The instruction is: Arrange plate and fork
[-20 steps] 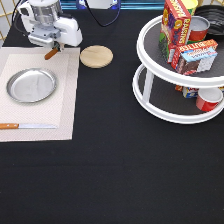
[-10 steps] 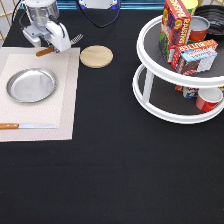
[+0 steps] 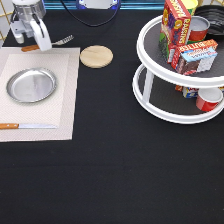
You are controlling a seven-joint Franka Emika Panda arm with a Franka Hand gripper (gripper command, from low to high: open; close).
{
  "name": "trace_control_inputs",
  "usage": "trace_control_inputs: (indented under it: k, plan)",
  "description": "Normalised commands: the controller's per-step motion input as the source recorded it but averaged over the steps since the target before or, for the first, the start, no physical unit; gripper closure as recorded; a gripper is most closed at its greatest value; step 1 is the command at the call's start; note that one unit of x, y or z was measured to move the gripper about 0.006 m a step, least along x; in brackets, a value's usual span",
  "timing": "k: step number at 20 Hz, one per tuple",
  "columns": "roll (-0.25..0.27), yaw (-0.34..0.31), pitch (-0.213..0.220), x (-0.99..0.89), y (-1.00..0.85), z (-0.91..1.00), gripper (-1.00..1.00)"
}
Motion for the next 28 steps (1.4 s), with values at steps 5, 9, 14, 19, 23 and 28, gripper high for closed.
trace_control_inputs:
  k: [5, 9, 14, 19, 23, 28]
  plan:
    - [-0.056, -0.16, 0.041, 0.56, -0.35, -0.01, 1.0]
    - [-0.007, -0.159, 0.081, 0.63, -0.15, -0.07, 1.0]
    - [0.0, -0.165, 0.106, 0.4, -0.06, -0.19, 1.0]
    - [-0.001, -0.162, 0.127, 0.03, 0.0, -0.31, 1.0]
    - [-0.004, -0.142, 0.114, -0.04, 0.0, -0.08, 1.0]
    - [-0.028, -0.104, 0.097, 0.07, 0.0, 0.08, -1.0]
